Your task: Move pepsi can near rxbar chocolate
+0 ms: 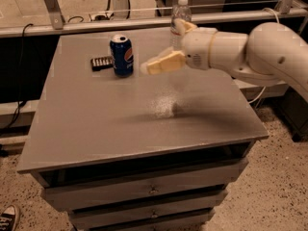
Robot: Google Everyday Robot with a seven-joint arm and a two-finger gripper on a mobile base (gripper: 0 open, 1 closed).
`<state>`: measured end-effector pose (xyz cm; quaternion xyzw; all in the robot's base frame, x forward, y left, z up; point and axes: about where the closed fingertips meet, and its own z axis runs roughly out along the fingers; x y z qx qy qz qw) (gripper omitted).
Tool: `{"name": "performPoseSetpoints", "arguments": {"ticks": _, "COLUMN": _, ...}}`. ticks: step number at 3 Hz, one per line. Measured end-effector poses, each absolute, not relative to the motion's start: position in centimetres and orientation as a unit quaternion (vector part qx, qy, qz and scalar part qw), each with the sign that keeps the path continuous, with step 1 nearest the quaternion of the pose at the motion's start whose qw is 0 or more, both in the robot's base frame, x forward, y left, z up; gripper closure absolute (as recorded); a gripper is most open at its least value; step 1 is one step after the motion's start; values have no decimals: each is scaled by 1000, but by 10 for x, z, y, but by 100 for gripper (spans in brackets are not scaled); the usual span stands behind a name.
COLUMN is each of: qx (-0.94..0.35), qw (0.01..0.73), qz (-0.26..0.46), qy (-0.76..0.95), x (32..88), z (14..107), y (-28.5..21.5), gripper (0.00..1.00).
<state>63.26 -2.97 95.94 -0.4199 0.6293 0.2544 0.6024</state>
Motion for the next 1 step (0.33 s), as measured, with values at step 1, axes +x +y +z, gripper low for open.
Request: {"name": "performPoseSetpoints", "arguments": {"ticks": 1, "qx": -427, "qw": 607, "qz": 250, "qy": 622, "x": 587, "z": 989, "y": -95, "gripper": 0}}
